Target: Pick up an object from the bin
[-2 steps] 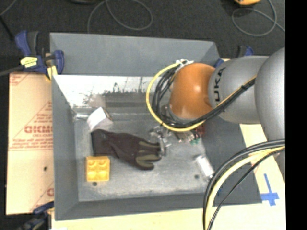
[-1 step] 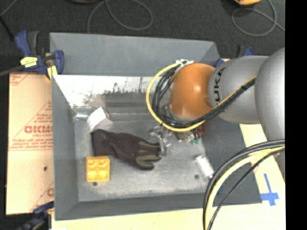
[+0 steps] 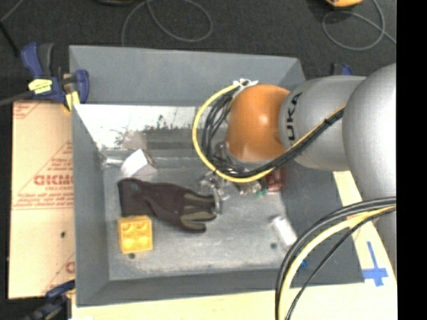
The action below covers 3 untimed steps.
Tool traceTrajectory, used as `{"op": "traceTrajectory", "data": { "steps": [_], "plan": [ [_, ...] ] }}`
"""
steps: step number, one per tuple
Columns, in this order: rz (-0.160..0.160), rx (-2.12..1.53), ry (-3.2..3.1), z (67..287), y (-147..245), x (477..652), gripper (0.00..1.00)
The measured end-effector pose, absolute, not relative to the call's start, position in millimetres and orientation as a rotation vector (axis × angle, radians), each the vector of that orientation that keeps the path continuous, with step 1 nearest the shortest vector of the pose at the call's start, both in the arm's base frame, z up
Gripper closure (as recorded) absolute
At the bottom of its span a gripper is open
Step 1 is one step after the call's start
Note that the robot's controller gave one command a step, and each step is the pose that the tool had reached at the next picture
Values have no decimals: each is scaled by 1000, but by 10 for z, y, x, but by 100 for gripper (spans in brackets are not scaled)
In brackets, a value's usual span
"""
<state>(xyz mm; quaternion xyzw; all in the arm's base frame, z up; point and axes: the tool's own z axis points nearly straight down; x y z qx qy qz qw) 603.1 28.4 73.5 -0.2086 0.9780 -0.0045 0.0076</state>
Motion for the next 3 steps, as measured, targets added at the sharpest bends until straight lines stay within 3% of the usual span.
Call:
{"op": "traceTrajectory", "data": {
  "steps": [3],
  "plan": [
    [-15,-733,3034,799,510,6126,100]
  ]
}}
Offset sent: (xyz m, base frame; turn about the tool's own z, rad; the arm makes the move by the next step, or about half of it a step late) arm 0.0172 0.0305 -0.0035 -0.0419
